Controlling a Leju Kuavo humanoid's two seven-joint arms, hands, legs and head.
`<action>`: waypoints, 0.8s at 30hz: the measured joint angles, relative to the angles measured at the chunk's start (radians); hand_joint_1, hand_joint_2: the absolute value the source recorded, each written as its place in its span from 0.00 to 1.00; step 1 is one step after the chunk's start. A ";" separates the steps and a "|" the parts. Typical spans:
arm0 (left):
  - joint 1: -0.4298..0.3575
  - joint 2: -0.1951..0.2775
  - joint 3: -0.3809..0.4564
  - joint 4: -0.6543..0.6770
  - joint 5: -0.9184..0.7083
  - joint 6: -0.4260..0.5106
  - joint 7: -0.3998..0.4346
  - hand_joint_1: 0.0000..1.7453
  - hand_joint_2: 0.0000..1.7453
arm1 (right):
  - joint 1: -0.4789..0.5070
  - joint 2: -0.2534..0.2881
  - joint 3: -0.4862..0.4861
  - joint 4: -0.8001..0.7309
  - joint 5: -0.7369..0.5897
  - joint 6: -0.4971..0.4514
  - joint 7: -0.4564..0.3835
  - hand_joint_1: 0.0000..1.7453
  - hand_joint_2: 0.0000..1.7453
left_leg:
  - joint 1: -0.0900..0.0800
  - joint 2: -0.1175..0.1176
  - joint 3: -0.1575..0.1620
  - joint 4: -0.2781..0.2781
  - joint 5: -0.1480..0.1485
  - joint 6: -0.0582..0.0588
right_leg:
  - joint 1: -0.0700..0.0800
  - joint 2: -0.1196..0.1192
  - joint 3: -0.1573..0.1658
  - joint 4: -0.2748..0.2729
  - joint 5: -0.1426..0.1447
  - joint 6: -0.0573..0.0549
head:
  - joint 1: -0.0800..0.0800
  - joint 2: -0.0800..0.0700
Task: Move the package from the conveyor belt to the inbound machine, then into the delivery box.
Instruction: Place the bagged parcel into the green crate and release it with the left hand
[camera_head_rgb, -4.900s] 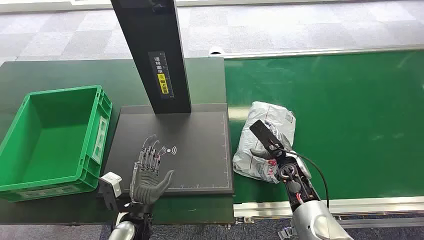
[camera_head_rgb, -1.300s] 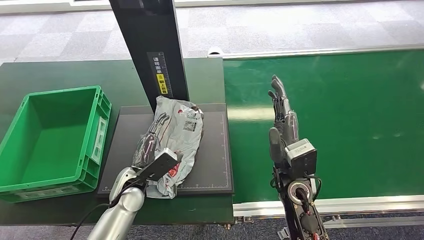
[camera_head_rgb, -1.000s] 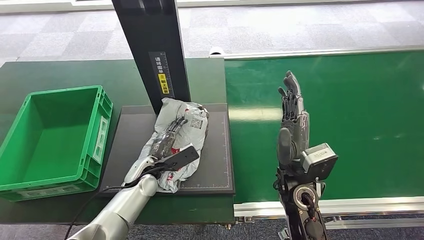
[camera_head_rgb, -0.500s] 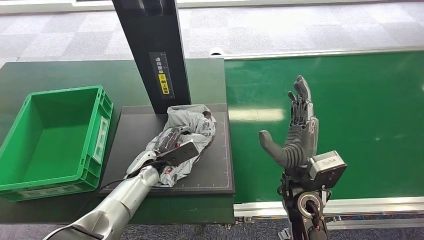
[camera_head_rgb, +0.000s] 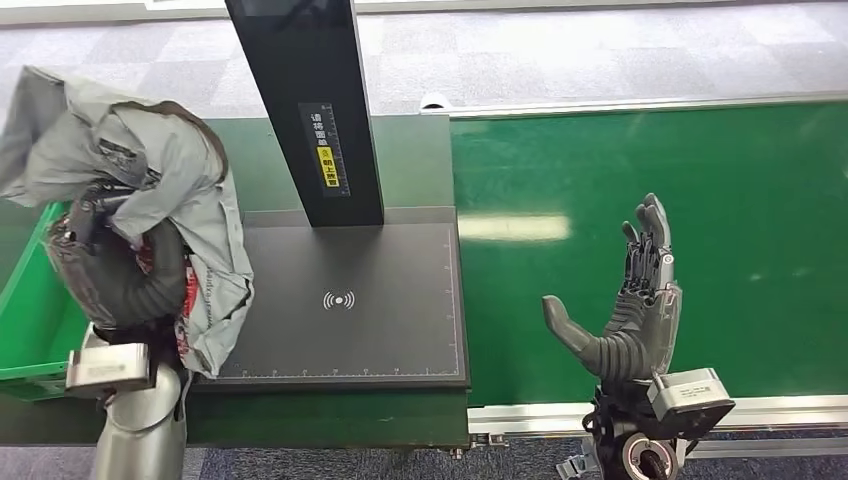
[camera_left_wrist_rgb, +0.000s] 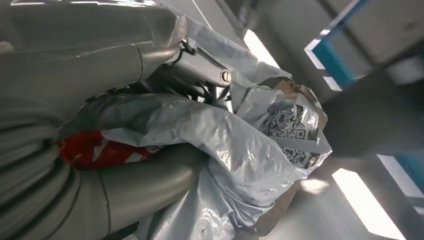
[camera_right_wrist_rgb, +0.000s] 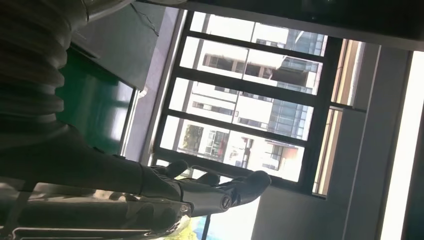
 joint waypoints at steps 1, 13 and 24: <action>-0.018 0.010 0.035 0.019 -0.053 0.017 0.040 1.00 1.00 | 0.001 0.000 0.000 -0.004 0.000 0.002 0.001 0.00 1.00 | 0.000 0.000 0.000 0.000 0.001 0.000 | 0.000 0.000 0.001 0.000 0.000 0.000 | 0.000 0.000; -0.448 0.231 0.221 0.856 -0.581 0.190 0.335 0.93 1.00 | -0.018 0.006 0.020 -0.005 -0.015 0.028 0.026 0.00 1.00 | 0.000 0.002 0.001 0.000 0.007 -0.002 | 0.001 0.001 0.000 0.001 0.007 -0.003 | 0.000 0.000; -0.552 0.314 0.152 1.180 -0.910 0.257 0.690 0.00 1.00 | -0.050 0.006 0.045 0.035 -0.028 0.034 0.027 0.00 1.00 | 0.000 0.002 -0.003 0.000 0.007 -0.002 | 0.001 0.001 -0.004 0.001 0.007 -0.003 | 0.000 0.000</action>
